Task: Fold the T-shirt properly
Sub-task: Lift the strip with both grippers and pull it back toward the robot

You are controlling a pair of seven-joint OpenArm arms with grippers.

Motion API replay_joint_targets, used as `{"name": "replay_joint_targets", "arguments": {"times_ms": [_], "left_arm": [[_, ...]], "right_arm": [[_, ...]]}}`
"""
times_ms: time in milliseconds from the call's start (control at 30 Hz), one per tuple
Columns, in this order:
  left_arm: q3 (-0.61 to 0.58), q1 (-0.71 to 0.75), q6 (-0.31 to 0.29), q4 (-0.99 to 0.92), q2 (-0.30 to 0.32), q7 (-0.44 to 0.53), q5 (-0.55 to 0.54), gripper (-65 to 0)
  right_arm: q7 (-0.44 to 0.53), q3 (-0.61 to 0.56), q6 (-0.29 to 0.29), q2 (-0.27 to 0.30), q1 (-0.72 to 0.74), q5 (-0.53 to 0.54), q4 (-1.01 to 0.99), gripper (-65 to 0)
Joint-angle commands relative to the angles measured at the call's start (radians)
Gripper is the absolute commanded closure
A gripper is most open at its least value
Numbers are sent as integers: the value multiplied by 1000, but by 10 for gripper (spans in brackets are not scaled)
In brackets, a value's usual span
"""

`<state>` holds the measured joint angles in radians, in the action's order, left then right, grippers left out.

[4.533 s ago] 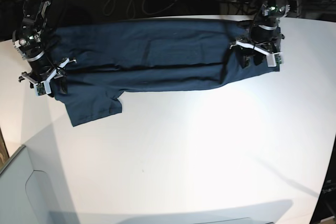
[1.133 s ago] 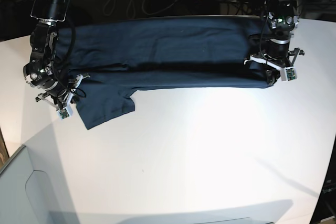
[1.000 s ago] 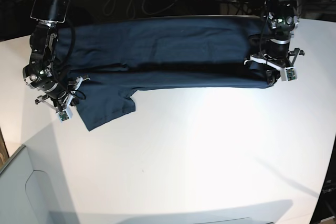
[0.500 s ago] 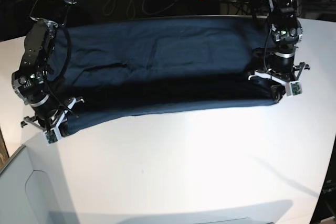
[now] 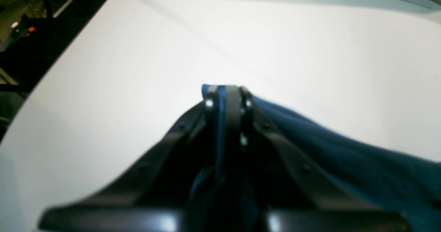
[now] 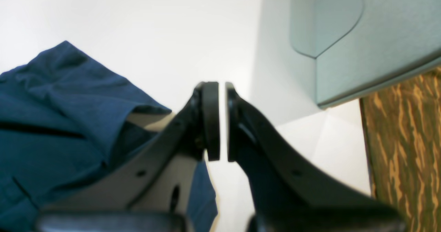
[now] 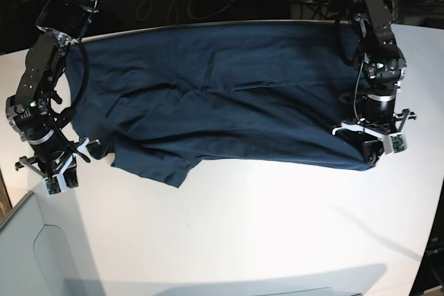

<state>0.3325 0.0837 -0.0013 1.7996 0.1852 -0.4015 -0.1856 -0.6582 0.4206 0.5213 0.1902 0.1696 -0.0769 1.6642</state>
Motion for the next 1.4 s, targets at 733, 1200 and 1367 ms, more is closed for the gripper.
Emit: {"name": "replay_joint_targets", "arguments": {"times_ms": [733,1200,1367], "left_arm": [[6,40,2,-90,6,37,-1,0],[6,40,2,-91,1,37,-1,0],[6,38,2,-91,0,37,-1,0]], "right_arm": [[21,-168,4,15,-83,7,-51,-506],[22,-168,4,-2,-120,6,-100,-510],[22,-168,4,-5,-89,6,-186,-510]]}}
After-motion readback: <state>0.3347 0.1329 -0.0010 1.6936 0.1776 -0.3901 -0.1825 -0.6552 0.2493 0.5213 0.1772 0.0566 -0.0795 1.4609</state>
